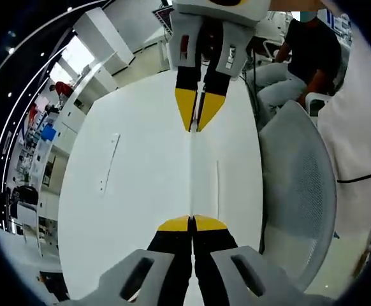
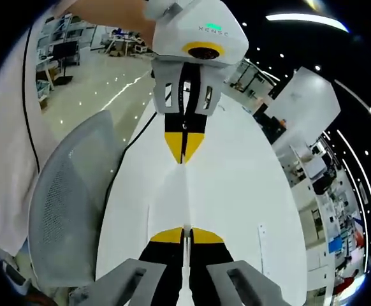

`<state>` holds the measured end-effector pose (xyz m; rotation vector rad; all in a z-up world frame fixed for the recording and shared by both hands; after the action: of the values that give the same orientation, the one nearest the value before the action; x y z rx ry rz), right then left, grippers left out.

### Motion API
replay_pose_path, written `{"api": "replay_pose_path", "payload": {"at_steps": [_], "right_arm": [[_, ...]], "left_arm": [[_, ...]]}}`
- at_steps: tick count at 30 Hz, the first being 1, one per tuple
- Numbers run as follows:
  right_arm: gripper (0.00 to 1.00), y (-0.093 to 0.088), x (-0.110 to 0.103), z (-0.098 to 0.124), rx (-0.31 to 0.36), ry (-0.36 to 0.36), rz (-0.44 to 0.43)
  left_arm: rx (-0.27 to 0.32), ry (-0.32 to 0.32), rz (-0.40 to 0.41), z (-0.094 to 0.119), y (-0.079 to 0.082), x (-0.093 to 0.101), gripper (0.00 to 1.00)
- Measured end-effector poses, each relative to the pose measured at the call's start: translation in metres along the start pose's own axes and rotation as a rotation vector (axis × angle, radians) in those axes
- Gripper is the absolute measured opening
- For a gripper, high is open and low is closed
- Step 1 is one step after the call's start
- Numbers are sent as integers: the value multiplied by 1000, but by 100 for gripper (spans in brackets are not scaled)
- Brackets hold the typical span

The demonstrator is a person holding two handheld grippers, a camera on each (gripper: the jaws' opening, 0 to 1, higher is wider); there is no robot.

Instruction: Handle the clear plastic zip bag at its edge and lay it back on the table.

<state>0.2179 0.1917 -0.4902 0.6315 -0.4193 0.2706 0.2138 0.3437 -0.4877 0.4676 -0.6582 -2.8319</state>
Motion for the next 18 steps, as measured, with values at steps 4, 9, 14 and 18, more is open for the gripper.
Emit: {"api": "replay_pose_path", "payload": {"at_steps": [4, 9, 14, 18], "right_arm": [[0, -1, 0, 2, -5, -3, -9], [0, -4, 1, 3, -11, -9, -14], [0, -5, 1, 2, -15, -10, -20], [0, -6, 1, 2, -20, -9, -24]], "left_arm": [[1, 4, -1, 1, 0, 0, 0], [0, 7, -5, 3, -2, 0, 0], [1, 8, 0, 3, -6, -2, 0], [3, 11, 3, 4, -9, -1, 0]]}}
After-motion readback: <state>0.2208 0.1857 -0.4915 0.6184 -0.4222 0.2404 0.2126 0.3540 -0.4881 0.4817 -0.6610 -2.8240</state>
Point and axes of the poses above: the point that each gripper's makers call its tool centre point, and the gripper's own axes: z roughly backward along the fingers, x roughly to its right, y roughly out of its top, the point moved 7 cm from there along z, roughly backward along the fingers, and after that the axes turned 5 degrees about z, right-handed, at the moved point
